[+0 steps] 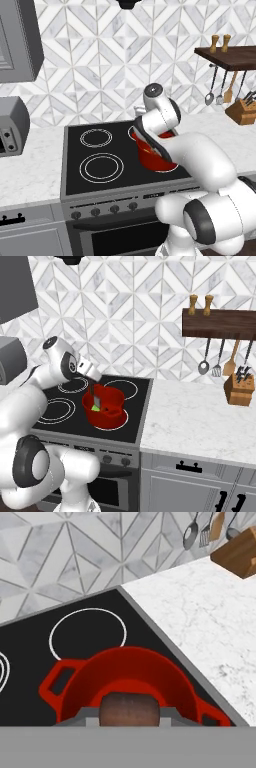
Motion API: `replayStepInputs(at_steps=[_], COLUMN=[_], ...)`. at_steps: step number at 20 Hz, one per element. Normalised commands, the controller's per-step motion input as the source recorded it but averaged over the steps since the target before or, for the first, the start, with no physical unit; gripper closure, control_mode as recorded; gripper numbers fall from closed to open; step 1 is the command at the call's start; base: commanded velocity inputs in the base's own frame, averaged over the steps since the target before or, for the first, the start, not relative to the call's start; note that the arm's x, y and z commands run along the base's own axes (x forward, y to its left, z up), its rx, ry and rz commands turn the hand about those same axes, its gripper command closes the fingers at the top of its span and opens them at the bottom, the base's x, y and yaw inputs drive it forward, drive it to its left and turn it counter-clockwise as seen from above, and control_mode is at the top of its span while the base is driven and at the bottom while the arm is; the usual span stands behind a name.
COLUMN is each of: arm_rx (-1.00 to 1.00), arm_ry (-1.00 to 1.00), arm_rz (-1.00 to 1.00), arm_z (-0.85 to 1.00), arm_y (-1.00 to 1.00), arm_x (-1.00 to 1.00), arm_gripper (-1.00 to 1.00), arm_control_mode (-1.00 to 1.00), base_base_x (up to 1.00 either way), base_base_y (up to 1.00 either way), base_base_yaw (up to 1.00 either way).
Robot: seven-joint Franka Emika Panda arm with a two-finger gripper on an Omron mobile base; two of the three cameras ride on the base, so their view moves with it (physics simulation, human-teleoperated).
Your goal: Put the bell pepper and lemon wedge in the pot. Retrieve the spatula and lightly stir the vegetables in the pot.
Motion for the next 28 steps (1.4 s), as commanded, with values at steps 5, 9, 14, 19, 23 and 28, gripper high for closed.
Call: replayStepInputs(at_steps=[5, 9, 14, 19, 23, 28], arm_rx=[0.06, 0.06, 0.02, 0.0, 0.0, 0.0], arm_ry=[0.06, 0.07, 0.03, -0.04, -0.29, -0.36], arm_rz=[-0.01, -0.02, -0.01, 0.0, 0.0, 0.0], arm_z=[-0.23, -0.36, -0.45, -0.43, -0.18, -0.02], arm_y=[0.0, -0.09, -0.13, -0.11, -0.02, -0.03], arm_x=[0.0, 0.09, 0.06, 0.0, 0.01, 0.11], arm_gripper=[1.0, 1.0, 1.0, 1.0, 1.0, 1.0], arm_control_mode=[-1.0, -1.0, -1.0, -1.0, -1.0, -1.0], base_base_x=[0.0, 0.0, 0.0, 0.0, 0.0, 0.0], base_base_y=[0.0, 0.0, 0.0, 0.0, 0.0, 0.0], base_base_yaw=[0.0, 0.0, 0.0, 0.0, 0.0, 0.0])
